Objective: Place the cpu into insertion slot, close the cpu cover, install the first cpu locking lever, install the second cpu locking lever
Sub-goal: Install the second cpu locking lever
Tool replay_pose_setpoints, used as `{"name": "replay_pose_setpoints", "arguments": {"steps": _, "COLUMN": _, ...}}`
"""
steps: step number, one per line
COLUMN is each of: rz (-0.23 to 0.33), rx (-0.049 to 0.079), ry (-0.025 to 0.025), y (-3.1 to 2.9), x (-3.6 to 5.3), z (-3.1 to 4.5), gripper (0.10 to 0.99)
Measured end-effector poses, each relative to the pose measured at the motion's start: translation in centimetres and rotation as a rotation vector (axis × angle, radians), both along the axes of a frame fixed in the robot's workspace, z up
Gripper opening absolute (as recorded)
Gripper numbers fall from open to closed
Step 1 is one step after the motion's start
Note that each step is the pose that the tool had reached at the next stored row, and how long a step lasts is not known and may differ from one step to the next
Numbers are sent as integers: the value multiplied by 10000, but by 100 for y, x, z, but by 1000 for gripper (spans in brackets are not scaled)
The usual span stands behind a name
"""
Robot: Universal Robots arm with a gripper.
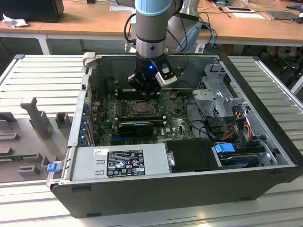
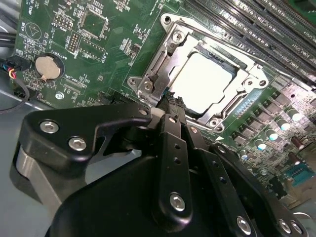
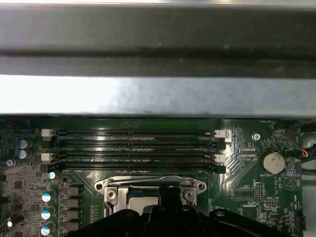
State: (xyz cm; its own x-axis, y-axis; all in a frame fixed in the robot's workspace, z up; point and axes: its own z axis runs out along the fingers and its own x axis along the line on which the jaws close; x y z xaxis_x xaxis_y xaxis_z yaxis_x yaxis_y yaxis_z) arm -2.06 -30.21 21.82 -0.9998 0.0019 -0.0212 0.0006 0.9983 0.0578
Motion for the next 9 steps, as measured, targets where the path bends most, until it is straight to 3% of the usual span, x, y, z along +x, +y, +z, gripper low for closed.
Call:
{"name": "replay_pose_setpoints", "arguments": {"steps": 2, "rz": -1, "rx": -3, "ry": 2, "y": -6, "x": 0, "z": 7, "gripper": 106}}
{"name": "replay_pose_setpoints", "arguments": {"steps": 5, "rz": 1, "rx": 2, "ry": -1, "y": -9, "x": 1, "z": 87, "gripper": 106}}
{"name": "replay_pose_setpoints", "arguments": {"steps": 9, "rz": 0, "rx": 0, "ry": 1, "y": -90, "x": 0, "z": 88, "gripper": 106}}
